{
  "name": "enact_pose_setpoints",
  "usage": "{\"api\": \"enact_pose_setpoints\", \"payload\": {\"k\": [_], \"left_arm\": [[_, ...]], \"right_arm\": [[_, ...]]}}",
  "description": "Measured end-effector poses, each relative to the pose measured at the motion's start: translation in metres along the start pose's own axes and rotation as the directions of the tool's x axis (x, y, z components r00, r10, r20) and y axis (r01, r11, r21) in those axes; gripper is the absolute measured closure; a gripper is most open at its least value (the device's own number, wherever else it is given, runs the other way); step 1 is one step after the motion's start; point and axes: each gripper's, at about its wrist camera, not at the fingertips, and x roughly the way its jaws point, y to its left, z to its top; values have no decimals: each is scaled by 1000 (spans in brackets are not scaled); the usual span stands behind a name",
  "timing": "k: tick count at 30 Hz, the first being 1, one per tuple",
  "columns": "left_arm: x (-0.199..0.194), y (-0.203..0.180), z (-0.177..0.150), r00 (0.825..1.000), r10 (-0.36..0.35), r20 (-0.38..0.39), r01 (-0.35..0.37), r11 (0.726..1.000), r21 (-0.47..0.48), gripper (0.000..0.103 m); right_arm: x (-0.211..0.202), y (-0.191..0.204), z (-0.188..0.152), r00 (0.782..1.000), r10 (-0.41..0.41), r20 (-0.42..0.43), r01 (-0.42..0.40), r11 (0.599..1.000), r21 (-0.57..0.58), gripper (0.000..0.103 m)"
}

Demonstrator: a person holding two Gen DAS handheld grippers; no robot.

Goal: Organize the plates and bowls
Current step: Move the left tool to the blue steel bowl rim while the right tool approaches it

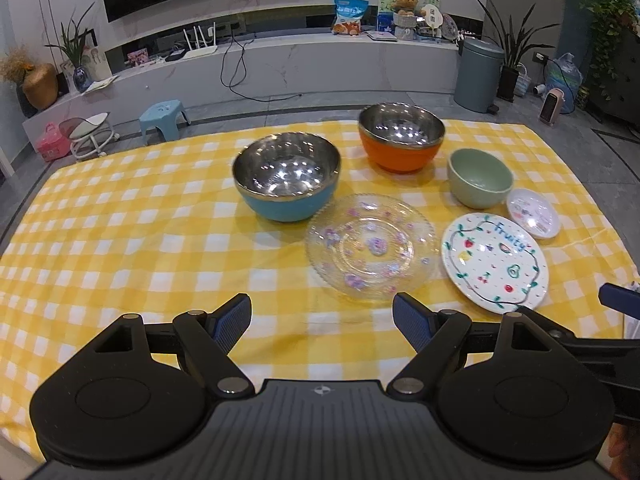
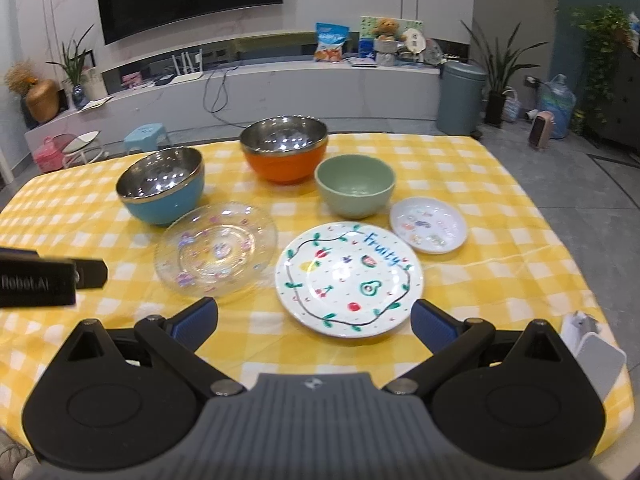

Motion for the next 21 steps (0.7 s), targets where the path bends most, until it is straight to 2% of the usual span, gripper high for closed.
{"api": "enact_pose_setpoints", "payload": {"k": [6, 8, 12, 15, 17, 19, 21], "left_arm": [[8, 27, 12, 999, -38, 10, 38, 999, 13, 9], [10, 38, 16, 998, -69, 12, 69, 998, 7, 9], [19, 58, 26, 990, -139, 10, 140, 990, -26, 13], [30, 71, 36, 987, -163, -1, 163, 985, -52, 17], [38, 78, 43, 987, -159, -8, 159, 987, -39, 17], [47, 83, 50, 991, -130, -1, 130, 991, -14, 17], [56, 88, 56, 995, -97, 11, 97, 995, 1, 17]], "right_arm": [[10, 3, 7, 999, 1, -38, 0, 1000, 32, 2], [17, 5, 13, 996, -14, -91, 17, 999, 41, 2], [21, 4, 17, 992, 40, -116, -32, 997, 67, 3], [25, 6, 24, 988, 59, -141, -48, 996, 80, 3], [28, 11, 28, 986, 79, -150, -70, 995, 64, 5], [30, 17, 32, 983, 117, -144, -111, 993, 45, 16], [33, 24, 36, 978, 147, -148, -143, 989, 35, 16]]}}
